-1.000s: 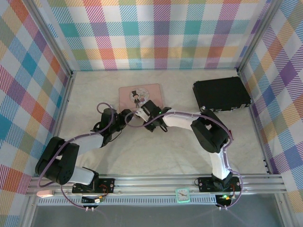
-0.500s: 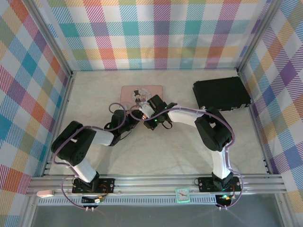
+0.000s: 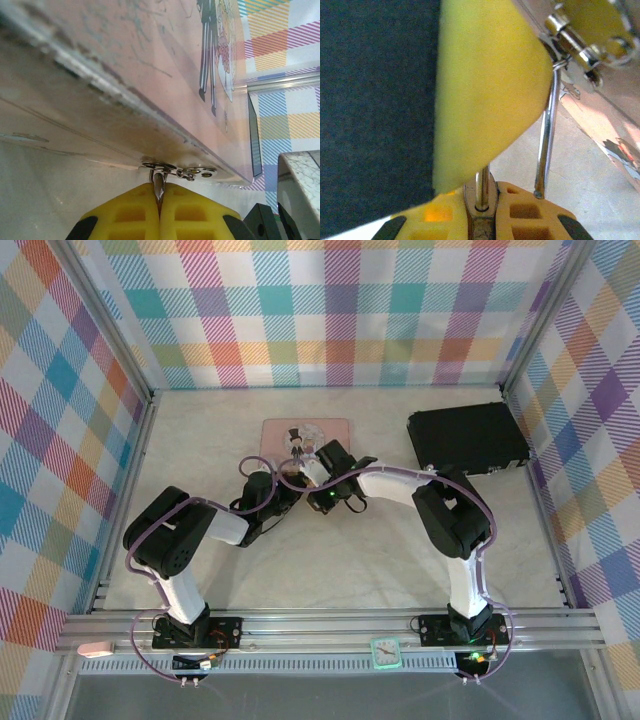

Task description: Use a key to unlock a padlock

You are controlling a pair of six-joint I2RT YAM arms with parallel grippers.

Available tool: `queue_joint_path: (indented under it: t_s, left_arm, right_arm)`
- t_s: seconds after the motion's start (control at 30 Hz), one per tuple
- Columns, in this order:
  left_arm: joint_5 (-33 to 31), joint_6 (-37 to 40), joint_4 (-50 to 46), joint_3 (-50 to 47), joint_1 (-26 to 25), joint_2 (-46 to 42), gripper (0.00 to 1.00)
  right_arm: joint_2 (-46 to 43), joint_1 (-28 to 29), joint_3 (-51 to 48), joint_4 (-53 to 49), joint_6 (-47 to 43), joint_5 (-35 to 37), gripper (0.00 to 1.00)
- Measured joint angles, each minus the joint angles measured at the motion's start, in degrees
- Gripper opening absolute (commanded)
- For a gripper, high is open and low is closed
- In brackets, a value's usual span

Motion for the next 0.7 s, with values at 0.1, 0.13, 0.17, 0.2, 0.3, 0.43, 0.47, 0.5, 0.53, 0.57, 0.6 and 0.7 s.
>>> queue_joint_path:
  t_s: [0.1,0.13,0.17,0.2,0.3,0.43,0.47,0.5,0.53,0.57,0.6,0.7]
  left_arm:
    - [-0.57,-0.04,0.0,0.0,0.0,0.11,0.0]
    - [-0.85,-0.04,0.04,0.0,0.0,0.13,0.0]
    - [-1.2,-0.07,0.04,0.0,0.0,0.11,0.0]
    - [-1.51,-0.07,0.09,-0.02,0.0,0.11,0.0]
    - [-2.78,-0.24,0.2,-0.13,0.0,0.11,0.0]
    - [-4.24,-0.28,0.66,-0.39,-0.33,0.09,0.0]
    - [-4.48,-0.28,0.7,-0.39,-0.39,0.09,0.0]
    - [-4.83,-0.28,0.79,-0.42,-0.46,0.09,0.0]
    - [-5.16,-0.28,0.85,-0.44,-0.57,0.09,0.0]
    - [-5.46,-0.37,0.92,-0.44,-0.66,0.09,0.0]
    - [-5.84,-0.46,0.98,-0.46,-0.79,0.09,0.0]
    - [-6.78,-0.5,1.05,-0.48,-1.2,0.09,0.0]
  right_arm:
    - [-1.25,0.04,-0.68,0.48,2.69,-0.83,0.46]
    - [-2.47,0.15,-1.16,0.74,3.96,-1.01,0.51]
    - [-4.09,0.22,-1.79,1.07,5.25,-0.85,0.55]
    - [-5.73,0.22,-2.45,1.33,6.38,-0.74,0.6]
    - [-12.92,-0.17,-5.11,1.7,11.82,0.57,0.68]
    - [-20.17,-3.41,-6.1,1.73,20.87,3.5,0.75]
    - [-20.92,-4.66,-6.08,1.81,22.93,4.2,0.77]
    - [-21.31,-6.16,-6.03,1.95,25.16,5.2,0.78]
    - [-21.24,-7.56,-6.03,2.34,27.12,6.19,0.78]
    - [-20.83,-8.46,-5.99,2.62,28.52,6.82,0.79]
    - [-19.93,-9.84,-5.9,3.28,30.16,7.61,0.79]
    - [-14.75,-11.93,-3.34,4.33,33.2,8.61,0.8]
